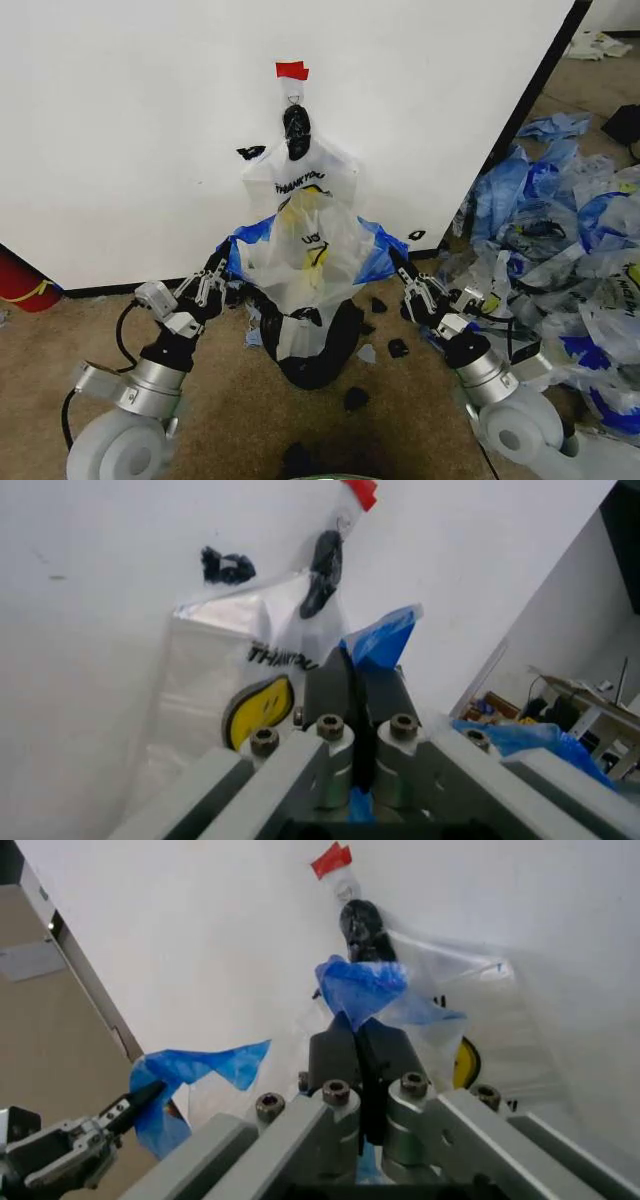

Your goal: Pick up the garbage bag from the wall and place it over the trash bin.

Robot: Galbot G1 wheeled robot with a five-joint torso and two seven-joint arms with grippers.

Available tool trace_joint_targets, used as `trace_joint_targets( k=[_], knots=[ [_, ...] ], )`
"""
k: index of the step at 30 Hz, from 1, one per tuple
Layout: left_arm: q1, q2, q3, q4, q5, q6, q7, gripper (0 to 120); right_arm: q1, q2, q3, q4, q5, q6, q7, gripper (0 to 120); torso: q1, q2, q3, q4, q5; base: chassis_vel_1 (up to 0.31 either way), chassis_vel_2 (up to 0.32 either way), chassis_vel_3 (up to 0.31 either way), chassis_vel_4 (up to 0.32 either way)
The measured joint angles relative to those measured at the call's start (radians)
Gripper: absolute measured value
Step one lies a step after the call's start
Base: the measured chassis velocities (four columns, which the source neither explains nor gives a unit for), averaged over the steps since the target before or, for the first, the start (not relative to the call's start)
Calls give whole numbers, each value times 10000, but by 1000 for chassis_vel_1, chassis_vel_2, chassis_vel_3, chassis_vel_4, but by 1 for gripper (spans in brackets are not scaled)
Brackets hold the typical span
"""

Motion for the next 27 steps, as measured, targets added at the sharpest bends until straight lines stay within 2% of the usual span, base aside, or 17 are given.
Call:
trace_joint_targets(
  k=[7,15,27],
  knots=[
    [-214,-272,430,530,193,-147,85,0,123,45,-98,-472,-21,192,-175,0,0,0,0,-1,0,0,0,0,0],
    [-1057,-583,1106,1312,275,-173,94,0,335,98,-202,-880,31,389,-365,0,1,0,2,-1,0,0,0,0,0],
    [-1981,-613,1612,2451,278,-359,284,0,739,273,-458,-1295,15,478,-464,0,1,0,2,-1,-1,0,0,0,0]
  ],
)
